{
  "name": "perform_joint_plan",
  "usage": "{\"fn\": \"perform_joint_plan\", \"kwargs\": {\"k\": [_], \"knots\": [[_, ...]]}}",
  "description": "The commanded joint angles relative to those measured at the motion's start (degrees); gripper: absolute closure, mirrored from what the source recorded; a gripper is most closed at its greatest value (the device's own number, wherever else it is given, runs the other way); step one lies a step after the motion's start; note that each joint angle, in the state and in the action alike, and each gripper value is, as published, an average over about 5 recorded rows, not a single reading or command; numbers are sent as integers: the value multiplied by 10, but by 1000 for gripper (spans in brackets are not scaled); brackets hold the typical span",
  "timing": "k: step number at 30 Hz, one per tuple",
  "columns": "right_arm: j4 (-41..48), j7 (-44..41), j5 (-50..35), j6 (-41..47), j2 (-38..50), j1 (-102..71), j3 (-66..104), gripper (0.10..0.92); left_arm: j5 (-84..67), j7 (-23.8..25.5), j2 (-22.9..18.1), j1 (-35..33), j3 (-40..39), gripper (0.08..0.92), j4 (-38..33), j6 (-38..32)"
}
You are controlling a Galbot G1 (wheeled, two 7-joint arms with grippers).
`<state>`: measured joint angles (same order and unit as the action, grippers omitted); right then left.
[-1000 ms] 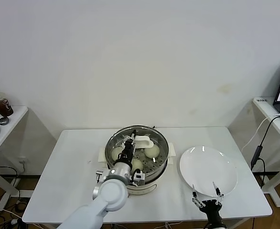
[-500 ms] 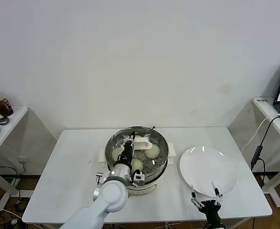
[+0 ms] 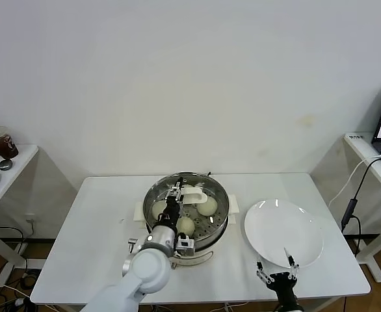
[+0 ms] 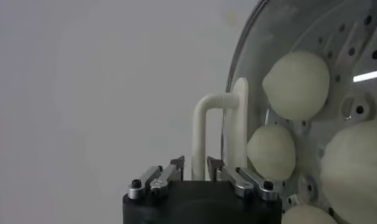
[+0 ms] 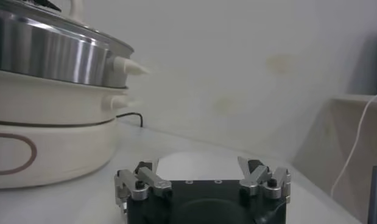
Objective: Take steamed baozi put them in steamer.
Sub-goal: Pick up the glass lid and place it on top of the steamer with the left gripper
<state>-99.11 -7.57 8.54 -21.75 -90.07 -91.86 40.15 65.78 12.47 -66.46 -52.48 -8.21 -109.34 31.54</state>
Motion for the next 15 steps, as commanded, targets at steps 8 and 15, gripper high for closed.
{"fn": "perform_joint_plan", "kwargs": {"k": [8,15], "knots": [[-8,0,3,1,-2,-6,-3,203,-378,-117,47,-260,164,300,-230,-120],[-12,-10,-18,3,1,-8,-4,203,-620,-221,-2,-534,397,180,-264,-404]]}}
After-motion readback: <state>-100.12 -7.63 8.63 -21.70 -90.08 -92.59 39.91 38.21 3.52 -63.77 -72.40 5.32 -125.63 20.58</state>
